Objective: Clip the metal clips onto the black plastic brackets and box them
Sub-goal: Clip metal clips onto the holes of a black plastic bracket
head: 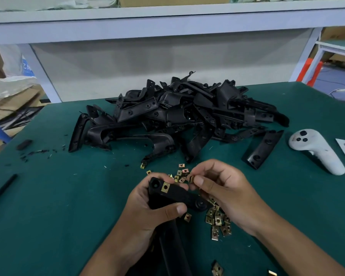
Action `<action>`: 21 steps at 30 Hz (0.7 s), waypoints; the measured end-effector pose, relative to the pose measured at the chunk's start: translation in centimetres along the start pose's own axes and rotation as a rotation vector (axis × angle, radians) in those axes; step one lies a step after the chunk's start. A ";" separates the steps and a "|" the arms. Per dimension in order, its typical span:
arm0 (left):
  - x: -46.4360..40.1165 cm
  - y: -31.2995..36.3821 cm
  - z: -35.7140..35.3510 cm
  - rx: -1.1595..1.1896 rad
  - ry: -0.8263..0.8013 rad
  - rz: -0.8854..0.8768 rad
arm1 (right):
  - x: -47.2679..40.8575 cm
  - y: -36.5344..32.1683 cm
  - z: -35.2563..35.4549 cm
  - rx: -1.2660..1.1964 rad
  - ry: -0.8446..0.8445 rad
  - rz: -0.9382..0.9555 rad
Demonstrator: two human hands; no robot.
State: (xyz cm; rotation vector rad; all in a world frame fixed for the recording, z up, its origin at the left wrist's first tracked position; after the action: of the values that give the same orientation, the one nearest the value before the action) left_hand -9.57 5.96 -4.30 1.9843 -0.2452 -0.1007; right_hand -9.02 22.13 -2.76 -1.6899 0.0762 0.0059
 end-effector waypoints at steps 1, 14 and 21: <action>0.0 0.0 0.0 0.004 0.004 0.000 | 0.0 0.0 0.1 -0.012 0.001 -0.012; -0.3 -0.1 0.4 -0.006 0.019 -0.020 | -0.2 0.5 0.4 -0.026 0.005 -0.031; -0.3 0.0 0.3 0.001 0.011 -0.025 | -0.1 0.5 0.1 -0.019 -0.015 -0.041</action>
State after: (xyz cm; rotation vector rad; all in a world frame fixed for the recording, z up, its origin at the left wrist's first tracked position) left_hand -9.90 5.73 -4.49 1.9893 -0.2135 -0.1059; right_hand -9.13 22.19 -3.31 -1.7102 0.0300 -0.0112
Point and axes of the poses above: each hand's wrist, its own x-axis away from the middle knuckle, its own z-axis out of the back of the hand, y = z × x, the point moved 7 cm from there along -x, towards the middle knuckle, and after that the axes turned 11 degrees about y, right-handed, at the moved point
